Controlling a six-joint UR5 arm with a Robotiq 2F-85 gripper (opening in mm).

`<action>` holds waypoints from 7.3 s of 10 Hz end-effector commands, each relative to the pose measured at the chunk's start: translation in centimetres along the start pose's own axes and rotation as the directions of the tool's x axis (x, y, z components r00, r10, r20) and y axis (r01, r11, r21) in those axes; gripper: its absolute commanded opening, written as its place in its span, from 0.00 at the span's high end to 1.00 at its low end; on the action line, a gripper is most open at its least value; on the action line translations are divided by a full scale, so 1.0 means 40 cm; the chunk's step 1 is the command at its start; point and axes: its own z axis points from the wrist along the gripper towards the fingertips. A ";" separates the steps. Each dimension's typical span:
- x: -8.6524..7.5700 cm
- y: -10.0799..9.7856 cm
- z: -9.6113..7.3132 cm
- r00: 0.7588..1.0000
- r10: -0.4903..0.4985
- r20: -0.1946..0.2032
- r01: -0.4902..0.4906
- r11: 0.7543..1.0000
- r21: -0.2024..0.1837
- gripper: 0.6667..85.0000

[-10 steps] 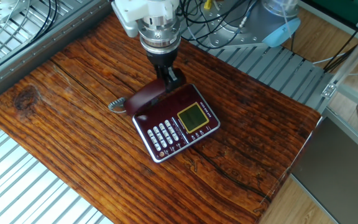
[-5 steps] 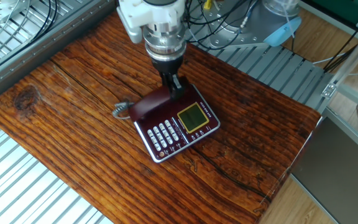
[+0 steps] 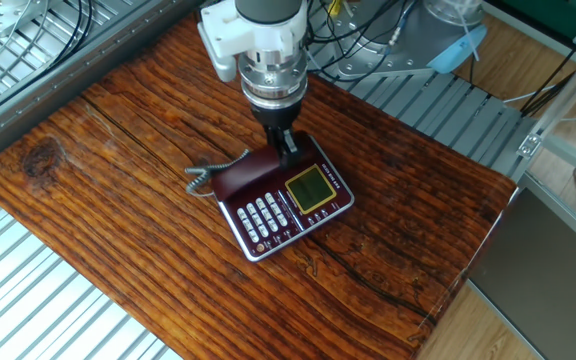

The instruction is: Place the handset of the telephone on the corresponding phone cradle

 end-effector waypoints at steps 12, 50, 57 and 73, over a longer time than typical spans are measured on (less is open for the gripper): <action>0.027 -0.019 0.017 0.999 -0.038 -0.018 0.038 0.999 -0.028 0.72; 0.024 -0.017 0.023 0.995 -0.079 -0.057 0.073 0.993 -0.096 0.68; 0.016 -0.015 0.027 0.996 -0.075 -0.043 0.070 0.993 -0.096 0.63; 0.010 -0.025 0.026 0.994 -0.099 -0.043 0.095 0.991 -0.093 0.33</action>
